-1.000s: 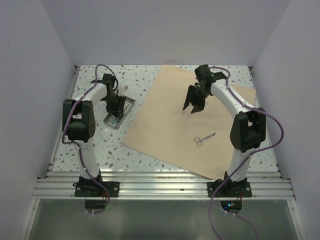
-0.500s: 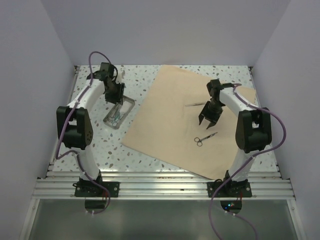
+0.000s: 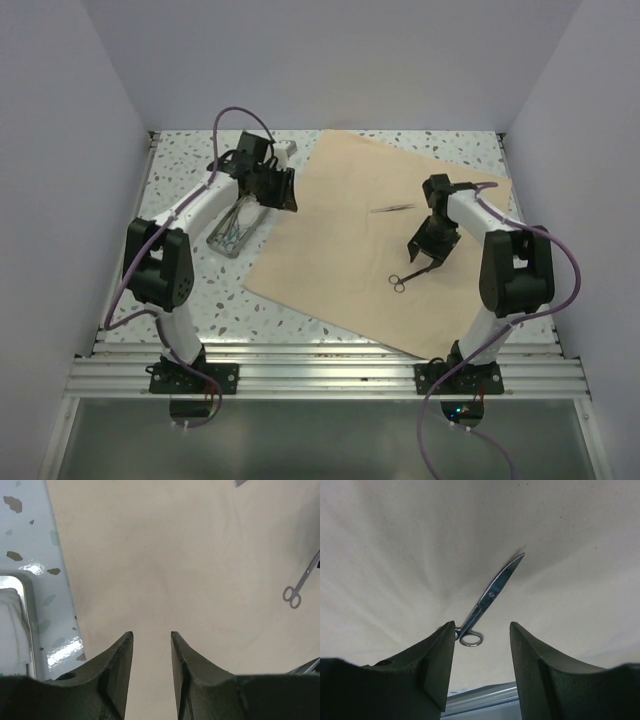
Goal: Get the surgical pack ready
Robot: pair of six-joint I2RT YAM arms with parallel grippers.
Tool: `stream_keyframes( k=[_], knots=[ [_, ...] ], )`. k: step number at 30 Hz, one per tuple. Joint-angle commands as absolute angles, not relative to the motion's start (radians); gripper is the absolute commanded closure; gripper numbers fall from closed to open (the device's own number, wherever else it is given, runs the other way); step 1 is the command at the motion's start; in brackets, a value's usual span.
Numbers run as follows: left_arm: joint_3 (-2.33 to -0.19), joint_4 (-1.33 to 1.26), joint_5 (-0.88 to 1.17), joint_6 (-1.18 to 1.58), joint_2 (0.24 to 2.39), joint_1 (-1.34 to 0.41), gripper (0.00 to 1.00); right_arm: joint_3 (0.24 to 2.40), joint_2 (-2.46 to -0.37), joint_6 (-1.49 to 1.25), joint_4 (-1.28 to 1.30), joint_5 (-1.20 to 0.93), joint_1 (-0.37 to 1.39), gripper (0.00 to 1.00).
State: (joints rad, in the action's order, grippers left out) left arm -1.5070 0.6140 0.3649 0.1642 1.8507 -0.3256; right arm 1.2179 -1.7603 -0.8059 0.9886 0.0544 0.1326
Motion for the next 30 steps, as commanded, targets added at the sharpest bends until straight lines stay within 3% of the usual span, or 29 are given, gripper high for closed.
stream_keyframes(
  k=[1, 17, 25, 30],
  knots=[
    [-1.513, 0.522, 0.433, 0.176, 1.764, -0.342, 0.59, 1.203, -1.752, -0.822, 0.925, 0.115, 0.117, 0.49],
    [-1.509, 0.520, 0.449, 0.163, 1.747, -0.351, 0.63, 1.063, -1.786, -0.880, 0.796, 0.095, 0.115, 0.59],
    [-1.500, 0.517, 0.465, 0.169, 1.750, -0.362, 0.62, 1.048, -1.795, -0.873, 0.775, 0.127, 0.115, 0.99],
    [-1.453, 0.450, 0.535, 0.201, 1.750, -0.370, 0.56, 1.104, -1.685, -0.848, 0.827, 0.127, 0.115, 1.00]
  ],
)
